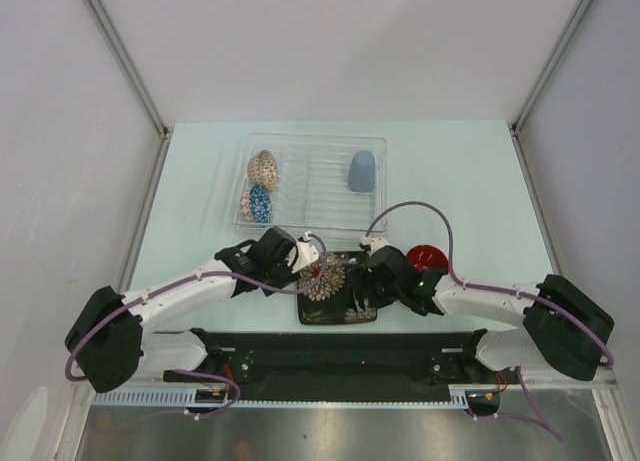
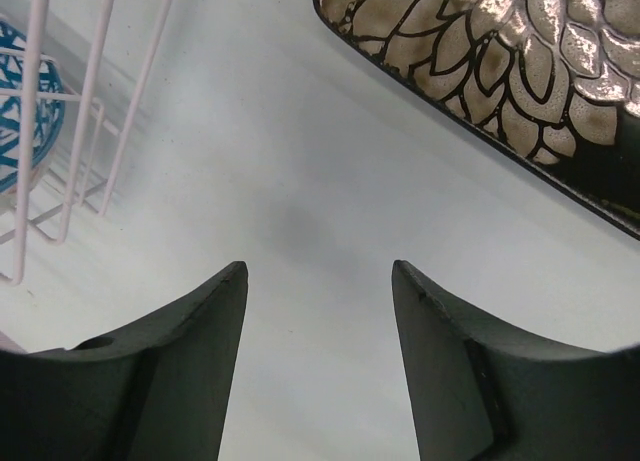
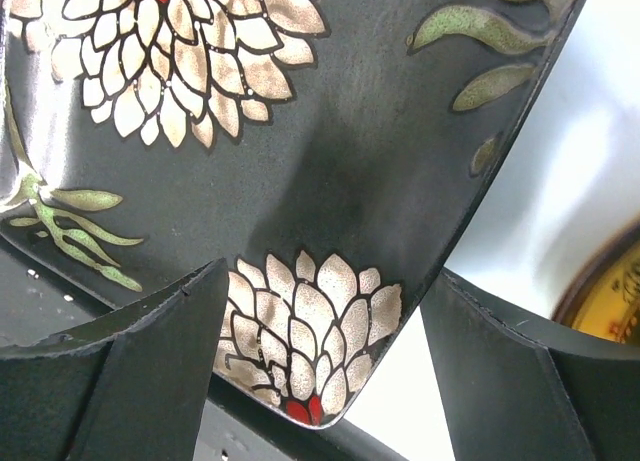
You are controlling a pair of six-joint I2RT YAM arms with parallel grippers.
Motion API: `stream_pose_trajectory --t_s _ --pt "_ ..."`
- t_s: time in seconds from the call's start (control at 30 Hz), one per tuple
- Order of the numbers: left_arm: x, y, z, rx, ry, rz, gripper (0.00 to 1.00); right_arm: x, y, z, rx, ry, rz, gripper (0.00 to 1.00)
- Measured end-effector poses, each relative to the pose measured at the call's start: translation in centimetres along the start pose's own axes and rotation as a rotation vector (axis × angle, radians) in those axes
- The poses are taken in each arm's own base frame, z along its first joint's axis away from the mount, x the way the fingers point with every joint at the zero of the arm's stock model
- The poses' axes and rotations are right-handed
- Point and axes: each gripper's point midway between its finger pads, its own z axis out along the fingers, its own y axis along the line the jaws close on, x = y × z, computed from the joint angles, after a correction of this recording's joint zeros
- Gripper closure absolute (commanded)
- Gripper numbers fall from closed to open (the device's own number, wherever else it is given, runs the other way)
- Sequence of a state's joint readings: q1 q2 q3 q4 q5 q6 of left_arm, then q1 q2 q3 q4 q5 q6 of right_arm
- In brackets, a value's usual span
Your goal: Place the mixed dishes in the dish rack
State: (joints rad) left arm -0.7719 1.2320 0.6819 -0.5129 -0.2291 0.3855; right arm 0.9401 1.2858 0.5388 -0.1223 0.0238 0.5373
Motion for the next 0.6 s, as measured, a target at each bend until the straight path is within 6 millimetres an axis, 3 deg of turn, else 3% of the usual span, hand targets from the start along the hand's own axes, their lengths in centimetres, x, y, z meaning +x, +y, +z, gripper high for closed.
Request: stream_pose_trajectory --t_s 0.27,0.6 --pt "1.2 -0.1 -0.4 -0.007 -0.008 0.041 0.36 -0.9 0.9 0.8 -0.036 0.022 -0.046 0.19" --pt "2.9 -0.7 -2.0 0.015 -0.032 0.055 0.37 -4.0 3.2 2.3 -0.101 0.028 -0.086 0.18"
